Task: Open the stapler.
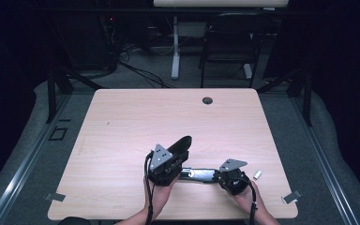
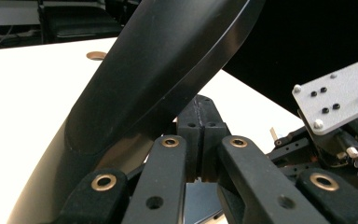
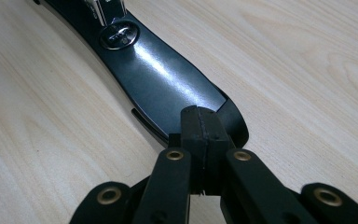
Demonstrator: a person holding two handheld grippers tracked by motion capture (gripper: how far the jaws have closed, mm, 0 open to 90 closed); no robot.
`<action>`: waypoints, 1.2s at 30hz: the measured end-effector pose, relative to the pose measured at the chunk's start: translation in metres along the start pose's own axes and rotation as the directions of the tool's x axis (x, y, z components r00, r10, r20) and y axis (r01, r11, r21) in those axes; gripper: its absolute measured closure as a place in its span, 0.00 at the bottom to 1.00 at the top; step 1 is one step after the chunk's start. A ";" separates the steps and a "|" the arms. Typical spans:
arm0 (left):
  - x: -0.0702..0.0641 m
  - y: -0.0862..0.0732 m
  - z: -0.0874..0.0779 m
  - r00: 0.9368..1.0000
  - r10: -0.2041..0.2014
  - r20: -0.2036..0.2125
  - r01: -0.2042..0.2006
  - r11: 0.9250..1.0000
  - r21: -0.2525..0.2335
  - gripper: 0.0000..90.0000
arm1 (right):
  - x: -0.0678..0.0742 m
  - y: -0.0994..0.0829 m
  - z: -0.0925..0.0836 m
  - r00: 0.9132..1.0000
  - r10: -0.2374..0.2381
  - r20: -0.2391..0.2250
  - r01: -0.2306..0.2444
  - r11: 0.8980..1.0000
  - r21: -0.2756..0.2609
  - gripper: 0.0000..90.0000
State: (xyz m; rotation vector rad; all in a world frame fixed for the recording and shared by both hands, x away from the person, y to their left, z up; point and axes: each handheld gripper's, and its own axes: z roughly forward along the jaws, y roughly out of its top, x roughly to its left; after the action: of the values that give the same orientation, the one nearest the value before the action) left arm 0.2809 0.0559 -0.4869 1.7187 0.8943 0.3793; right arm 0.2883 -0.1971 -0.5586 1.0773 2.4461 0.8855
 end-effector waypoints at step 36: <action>0.022 0.009 -0.027 0.999 0.000 -0.053 -0.001 1.000 -0.014 1.00 | -0.003 0.000 0.000 1.000 0.012 -0.017 -0.012 1.000 0.008 1.00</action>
State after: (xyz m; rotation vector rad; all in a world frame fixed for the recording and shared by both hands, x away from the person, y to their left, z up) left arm 0.2815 0.0888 -0.4731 1.7028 0.9275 0.4325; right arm 0.2900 -0.1991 -0.5581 1.0930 2.4611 0.8933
